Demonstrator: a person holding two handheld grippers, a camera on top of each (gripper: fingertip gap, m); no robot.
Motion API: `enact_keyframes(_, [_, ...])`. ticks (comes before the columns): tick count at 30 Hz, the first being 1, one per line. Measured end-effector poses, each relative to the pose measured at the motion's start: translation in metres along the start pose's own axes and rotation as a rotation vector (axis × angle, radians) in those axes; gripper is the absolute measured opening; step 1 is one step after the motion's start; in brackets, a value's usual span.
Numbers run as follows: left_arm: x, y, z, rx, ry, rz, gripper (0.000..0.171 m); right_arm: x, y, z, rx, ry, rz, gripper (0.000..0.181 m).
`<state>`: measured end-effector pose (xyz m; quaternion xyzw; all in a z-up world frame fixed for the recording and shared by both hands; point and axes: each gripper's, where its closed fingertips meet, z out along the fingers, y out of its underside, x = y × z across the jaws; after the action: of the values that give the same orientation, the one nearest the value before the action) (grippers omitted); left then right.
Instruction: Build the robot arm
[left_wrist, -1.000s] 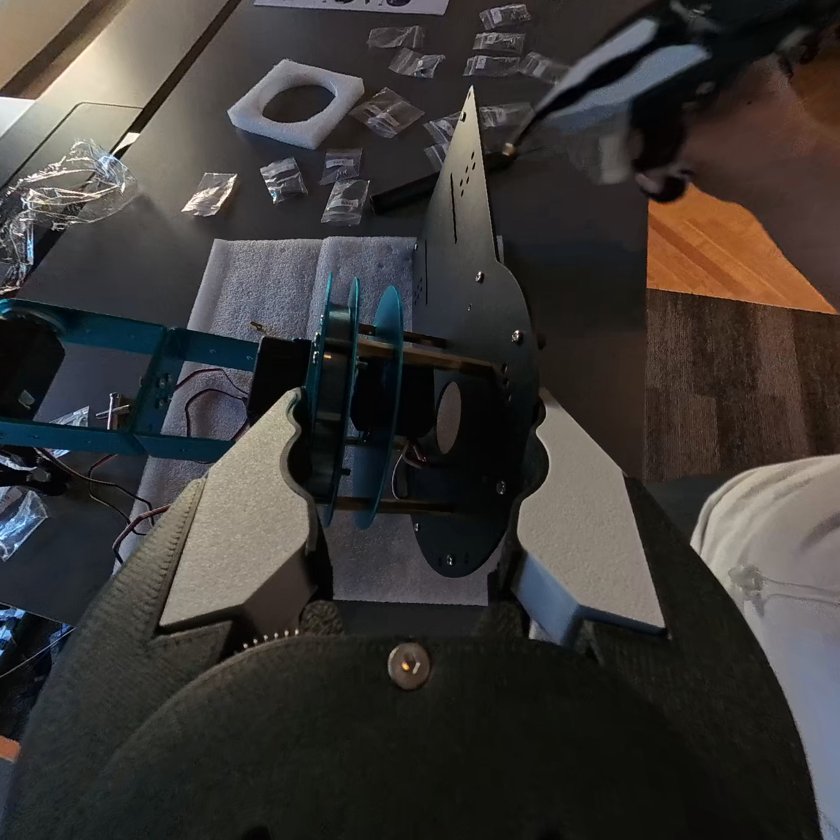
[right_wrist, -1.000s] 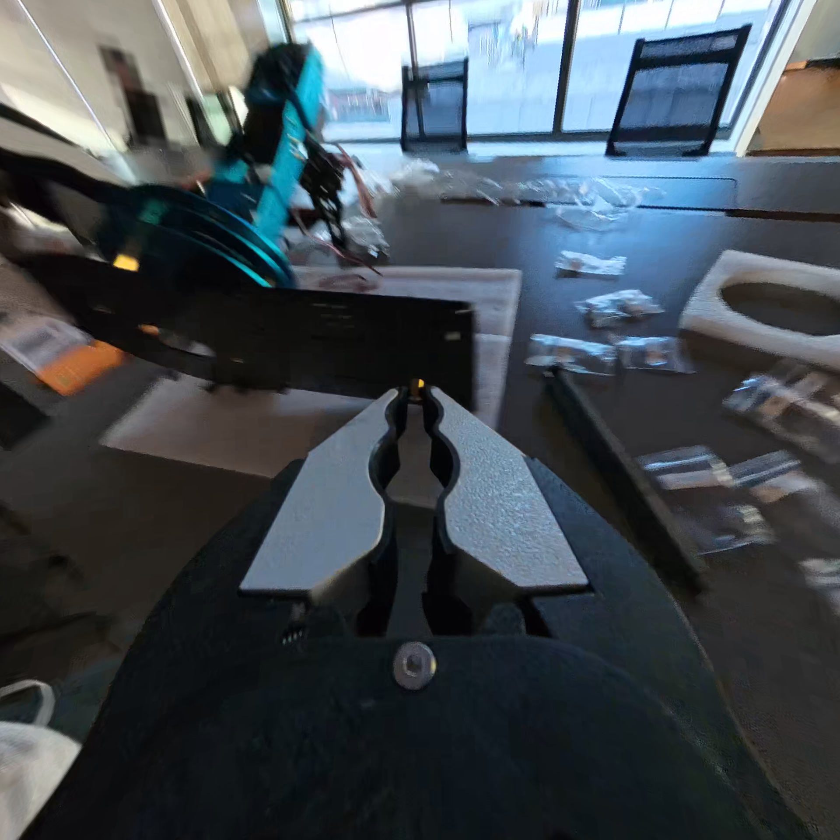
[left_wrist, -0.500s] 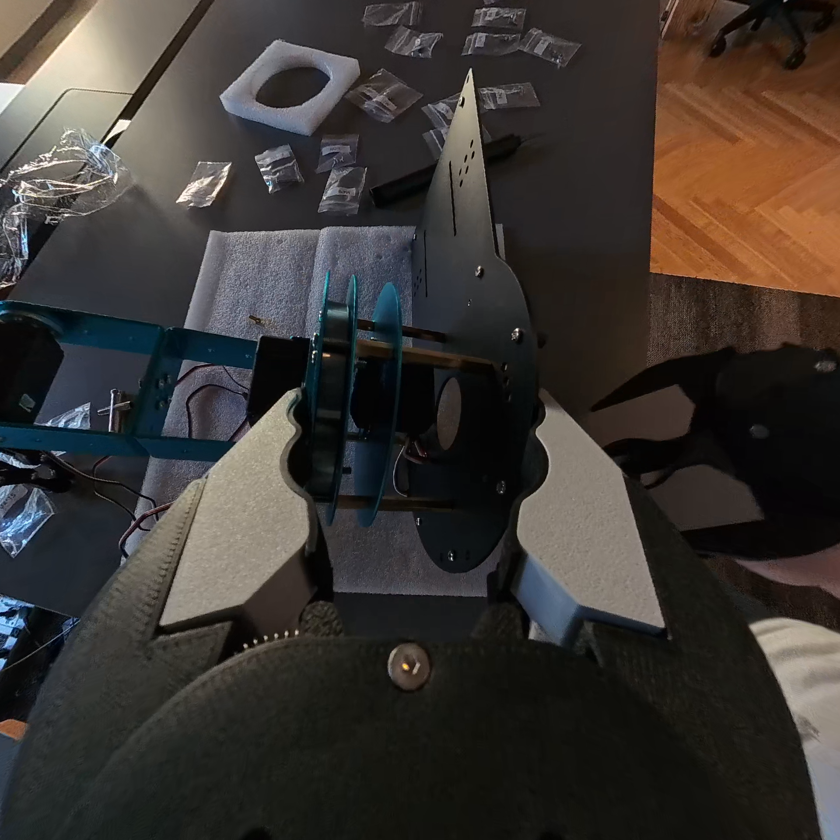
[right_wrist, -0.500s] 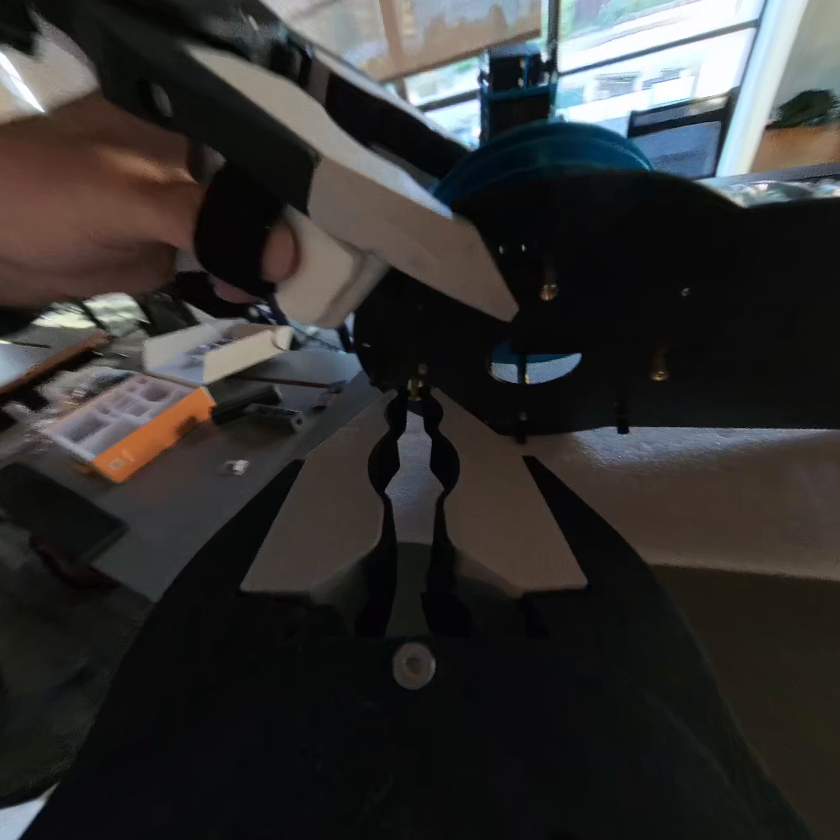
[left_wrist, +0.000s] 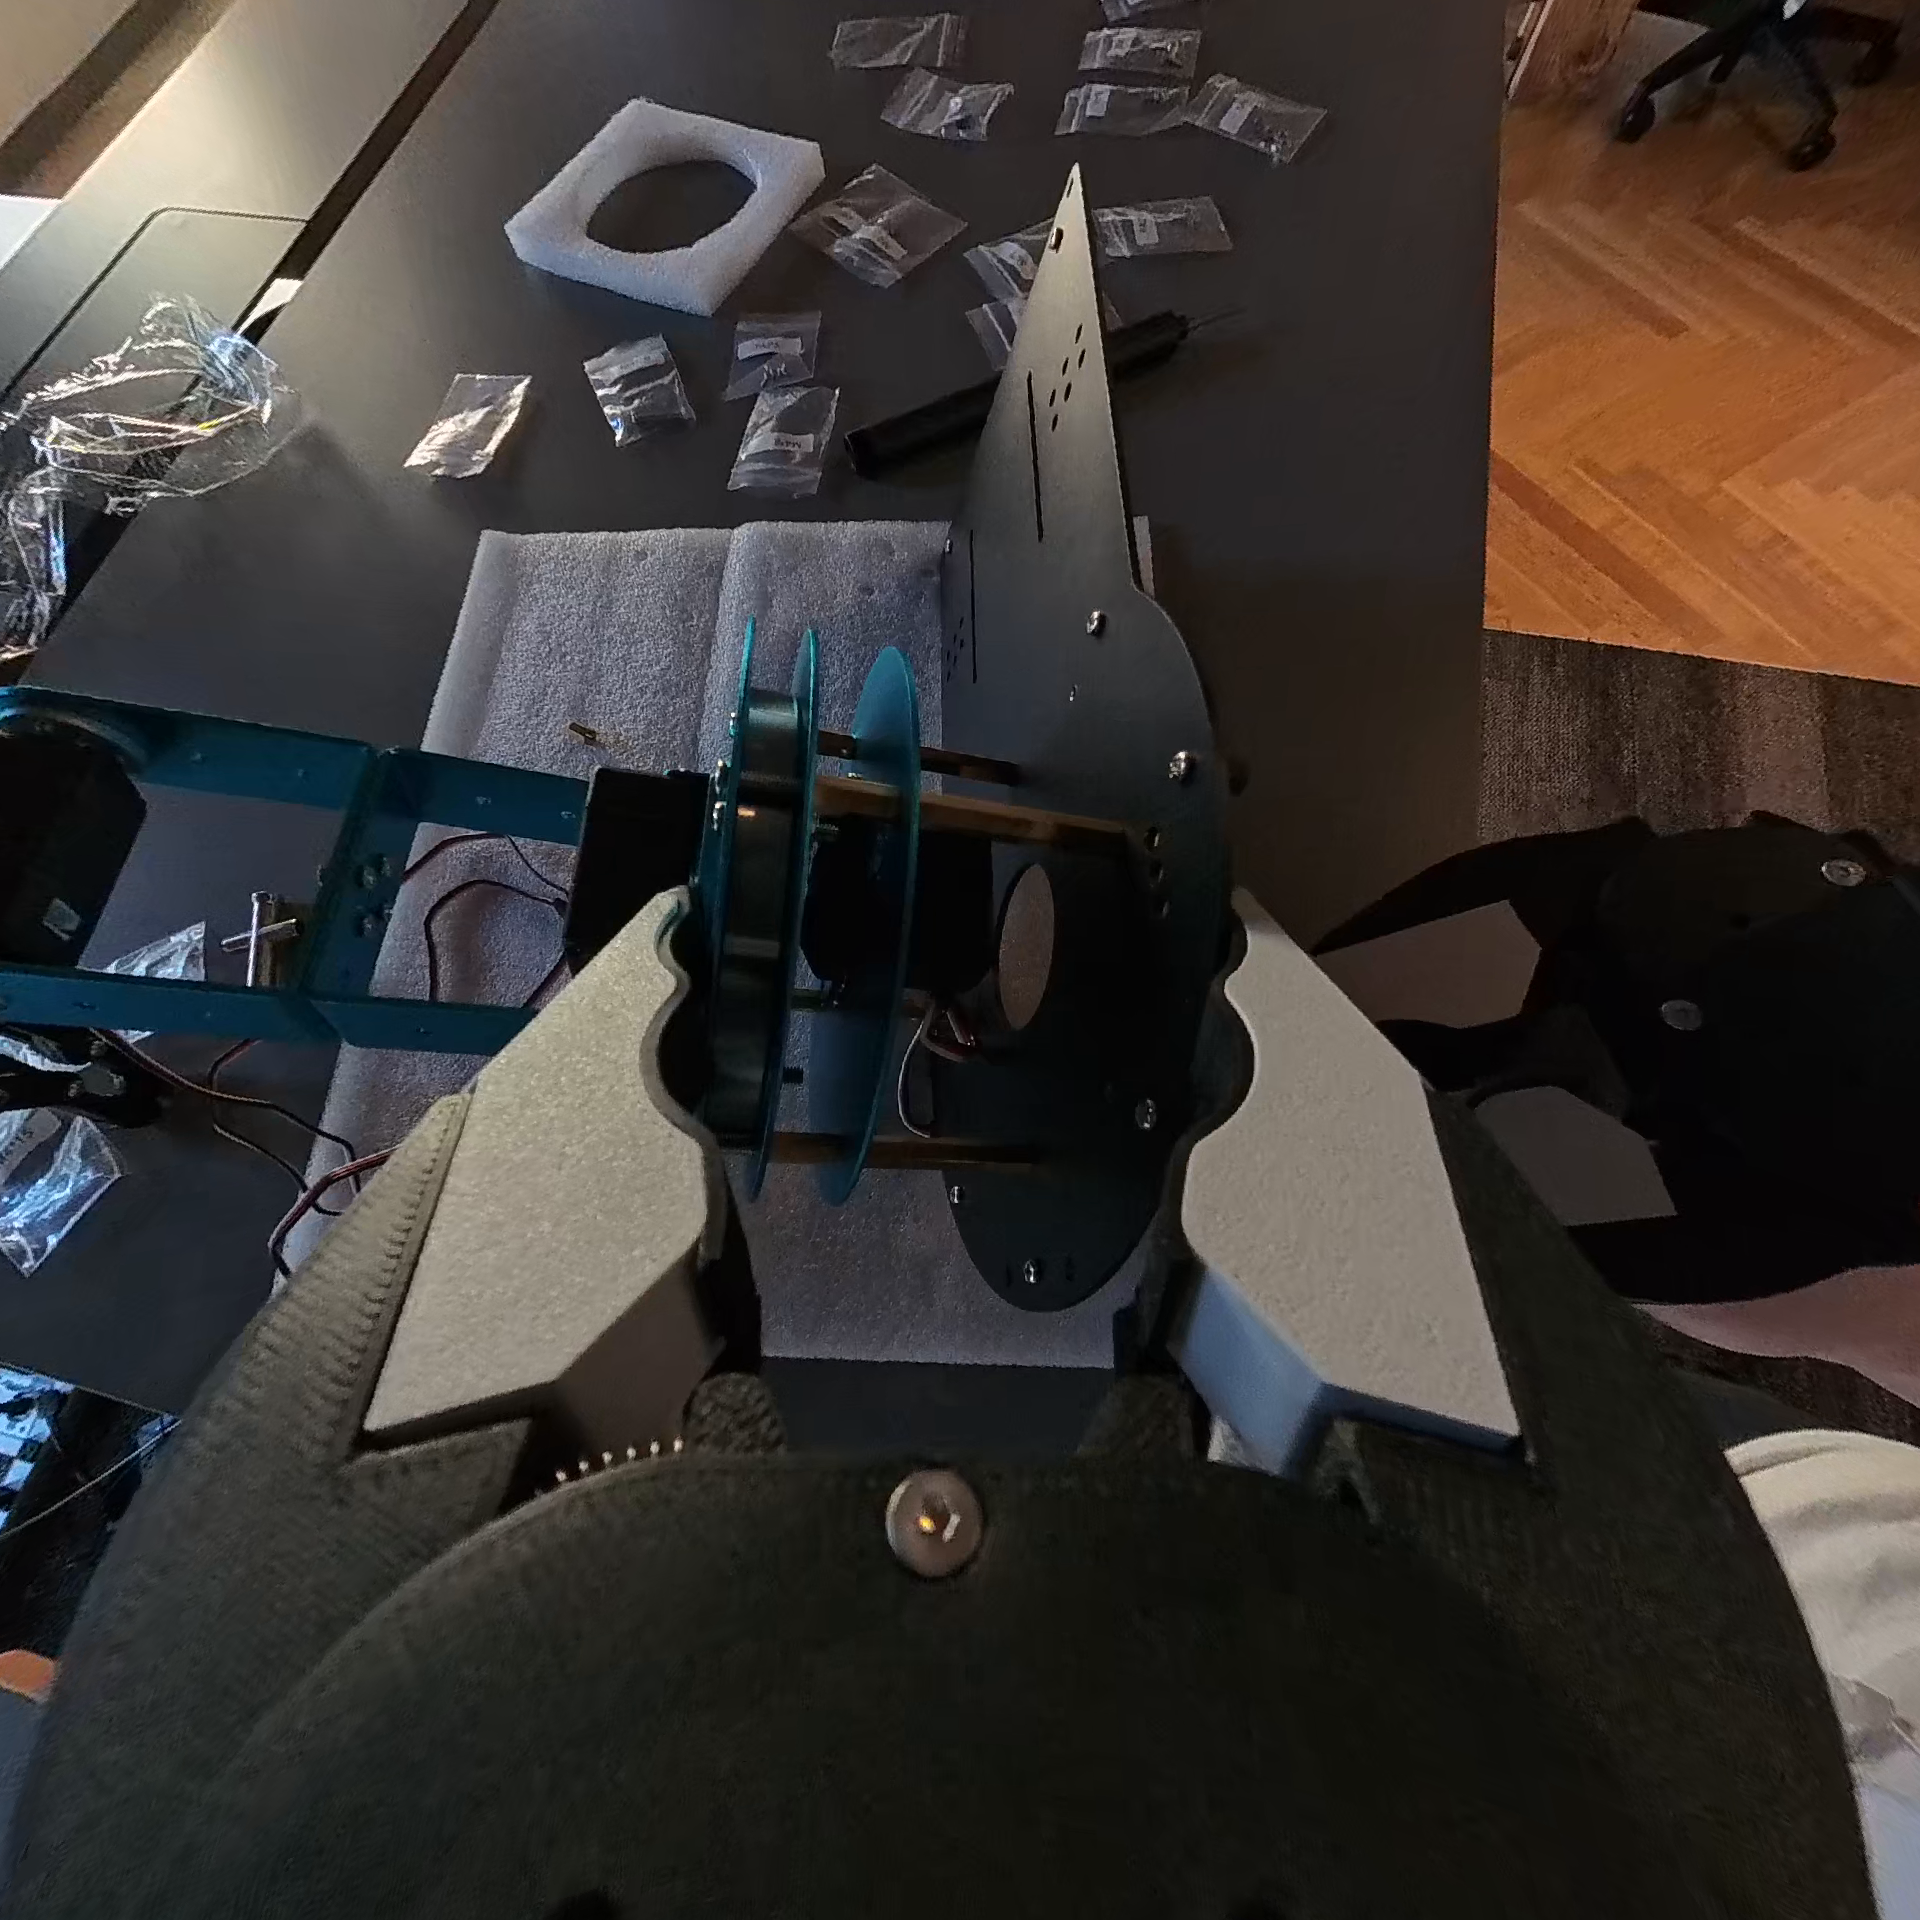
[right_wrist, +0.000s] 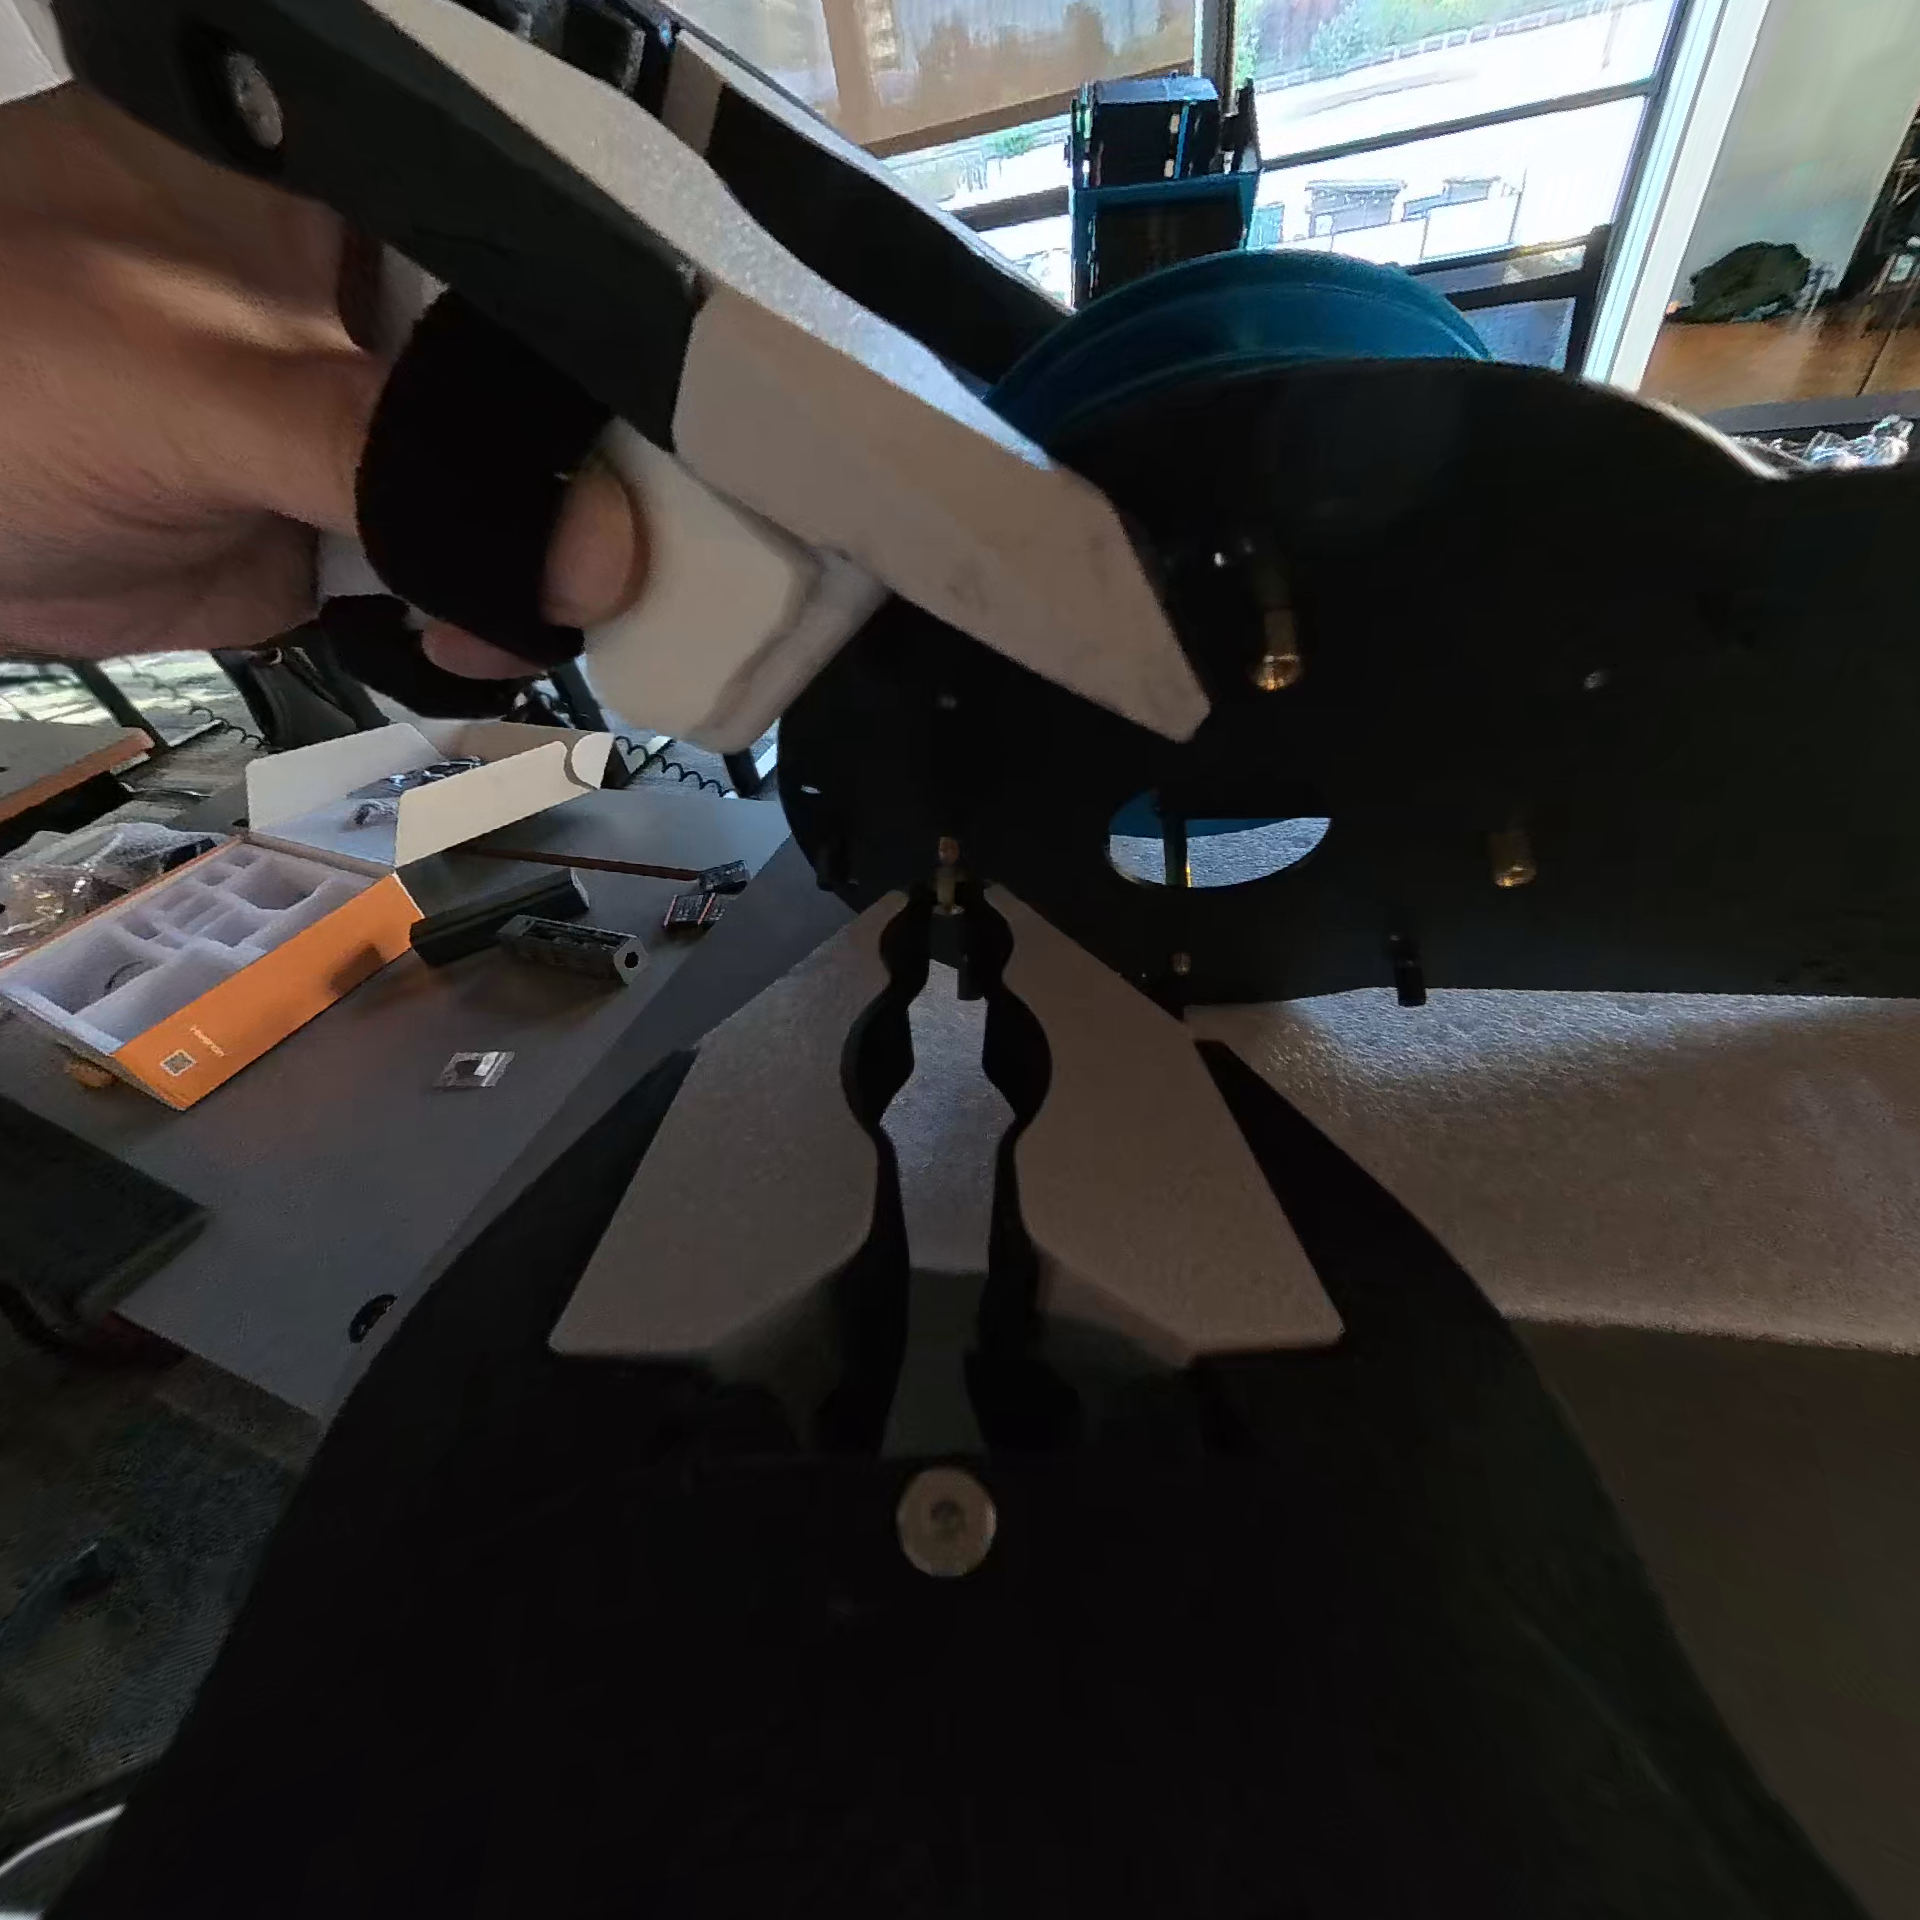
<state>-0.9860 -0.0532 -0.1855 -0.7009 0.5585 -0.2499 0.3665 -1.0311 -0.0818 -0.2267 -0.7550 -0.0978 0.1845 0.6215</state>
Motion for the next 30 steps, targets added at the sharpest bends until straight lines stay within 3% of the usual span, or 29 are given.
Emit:
enact_keyframes(19, [-0.0002,0.0000,0.0000,0.002,-0.002,-0.005,0.095,0.0003,-0.0033,0.0025,0.010,0.022,0.020,0.004])
enact_keyframes(30, [-0.0003,-0.0005,-0.0001,0.011,-0.002,-0.006,0.095,0.0003,-0.0021,0.0043,0.022,-0.008,0.165,0.004])
